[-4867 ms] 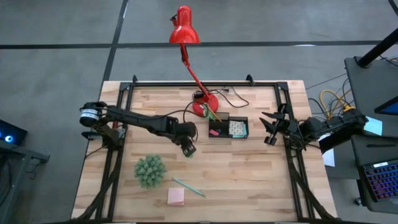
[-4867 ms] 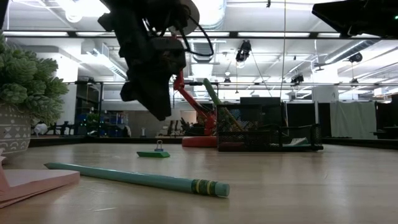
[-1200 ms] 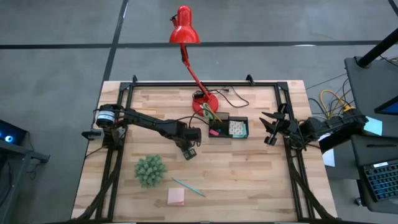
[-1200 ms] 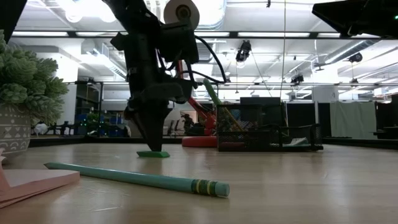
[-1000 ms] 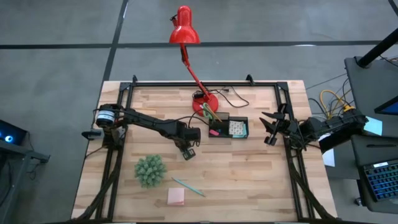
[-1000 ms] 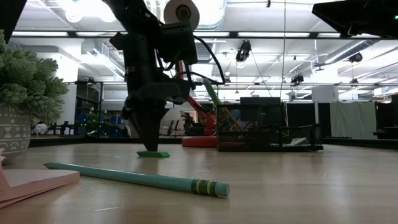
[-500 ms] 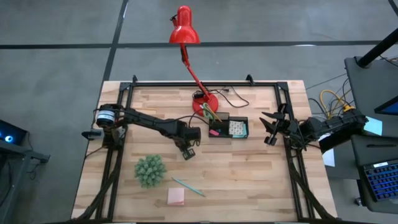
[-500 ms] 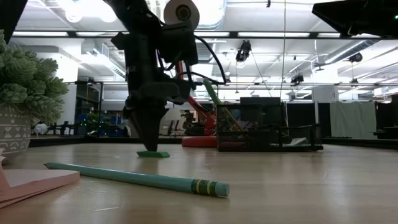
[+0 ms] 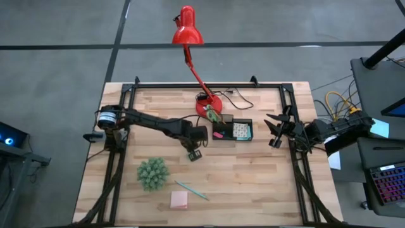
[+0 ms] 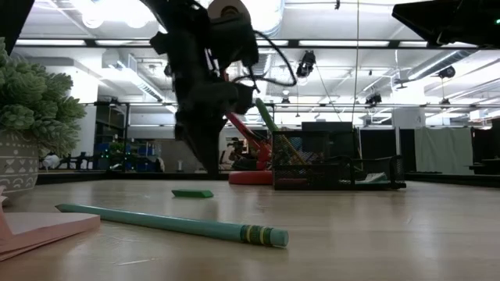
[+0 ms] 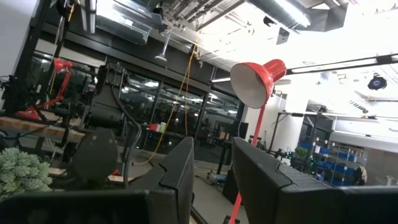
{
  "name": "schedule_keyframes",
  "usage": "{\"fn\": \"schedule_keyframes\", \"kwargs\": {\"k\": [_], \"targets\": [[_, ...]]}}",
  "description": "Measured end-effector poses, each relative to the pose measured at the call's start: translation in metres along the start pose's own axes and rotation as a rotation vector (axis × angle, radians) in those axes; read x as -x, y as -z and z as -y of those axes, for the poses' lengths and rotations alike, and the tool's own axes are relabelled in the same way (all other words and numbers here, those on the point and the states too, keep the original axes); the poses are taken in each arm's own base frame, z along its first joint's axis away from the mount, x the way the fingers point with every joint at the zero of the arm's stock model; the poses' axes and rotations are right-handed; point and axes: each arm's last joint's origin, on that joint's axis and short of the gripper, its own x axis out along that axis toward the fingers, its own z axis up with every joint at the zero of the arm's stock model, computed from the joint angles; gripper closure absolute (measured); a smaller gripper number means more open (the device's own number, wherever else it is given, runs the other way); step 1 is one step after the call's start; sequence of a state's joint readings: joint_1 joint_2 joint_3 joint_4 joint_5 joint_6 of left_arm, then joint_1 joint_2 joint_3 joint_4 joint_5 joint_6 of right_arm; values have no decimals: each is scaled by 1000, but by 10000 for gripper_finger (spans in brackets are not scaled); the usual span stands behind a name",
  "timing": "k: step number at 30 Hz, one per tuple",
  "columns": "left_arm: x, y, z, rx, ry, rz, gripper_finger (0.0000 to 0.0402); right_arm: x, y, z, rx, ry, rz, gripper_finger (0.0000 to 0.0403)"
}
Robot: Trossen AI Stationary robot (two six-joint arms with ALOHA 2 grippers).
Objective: Pick and place office supplies into organizer
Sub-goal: Put the binder clip into the front left compartment of the desk organizer
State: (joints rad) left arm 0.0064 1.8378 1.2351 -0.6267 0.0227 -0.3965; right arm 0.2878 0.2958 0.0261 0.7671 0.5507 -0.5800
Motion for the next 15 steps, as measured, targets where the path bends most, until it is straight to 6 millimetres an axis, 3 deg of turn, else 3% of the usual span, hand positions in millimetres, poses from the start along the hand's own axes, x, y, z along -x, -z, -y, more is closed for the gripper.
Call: {"fn": "schedule_keyframes", "kwargs": {"k": [9,15], "targets": [[10,-28,12,-201,71,251,396,0,0,0,0,0,0,303],[11,-40,14,-273,14,415,396,0,0,0,0,1,0,303]]}}
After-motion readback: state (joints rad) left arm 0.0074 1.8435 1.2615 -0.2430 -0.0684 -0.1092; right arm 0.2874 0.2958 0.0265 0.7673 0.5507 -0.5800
